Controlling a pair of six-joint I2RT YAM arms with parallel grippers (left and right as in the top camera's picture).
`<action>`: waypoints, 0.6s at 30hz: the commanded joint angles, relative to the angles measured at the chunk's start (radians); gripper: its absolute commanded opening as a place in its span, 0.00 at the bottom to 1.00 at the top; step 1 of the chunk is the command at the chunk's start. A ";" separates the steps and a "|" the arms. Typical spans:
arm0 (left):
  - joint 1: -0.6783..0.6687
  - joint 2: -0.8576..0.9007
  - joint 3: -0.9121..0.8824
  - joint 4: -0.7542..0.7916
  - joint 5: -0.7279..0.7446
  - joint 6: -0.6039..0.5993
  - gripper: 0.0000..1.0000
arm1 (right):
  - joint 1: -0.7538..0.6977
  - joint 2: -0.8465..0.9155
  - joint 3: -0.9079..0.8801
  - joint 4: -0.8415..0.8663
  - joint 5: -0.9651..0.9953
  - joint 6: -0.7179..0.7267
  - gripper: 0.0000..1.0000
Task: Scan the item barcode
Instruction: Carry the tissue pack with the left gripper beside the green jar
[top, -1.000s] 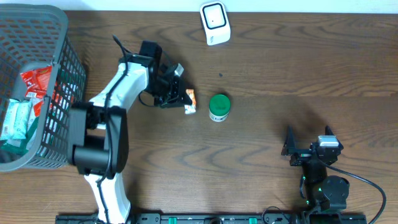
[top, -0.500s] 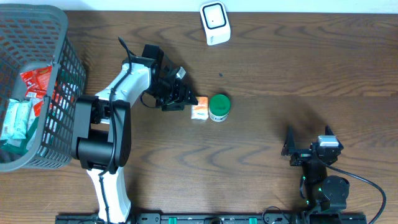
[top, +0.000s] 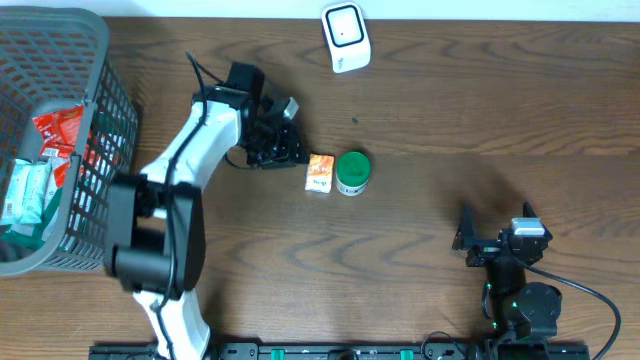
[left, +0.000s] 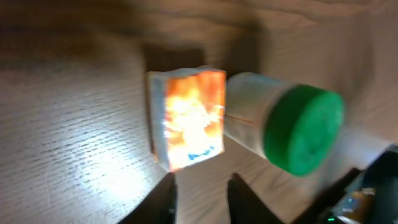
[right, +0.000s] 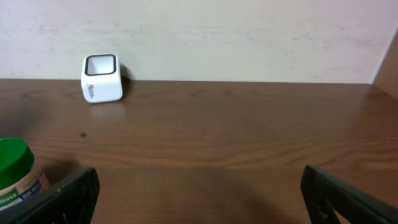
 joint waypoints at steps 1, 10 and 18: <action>-0.069 -0.023 0.014 0.007 -0.103 0.008 0.21 | 0.001 -0.002 -0.002 -0.004 -0.005 0.010 0.99; -0.148 0.006 -0.001 0.036 -0.281 -0.027 0.15 | 0.001 -0.002 -0.002 -0.004 -0.005 0.010 0.99; -0.149 0.009 -0.051 0.087 -0.308 -0.066 0.15 | 0.001 -0.002 -0.002 -0.004 -0.005 0.010 0.99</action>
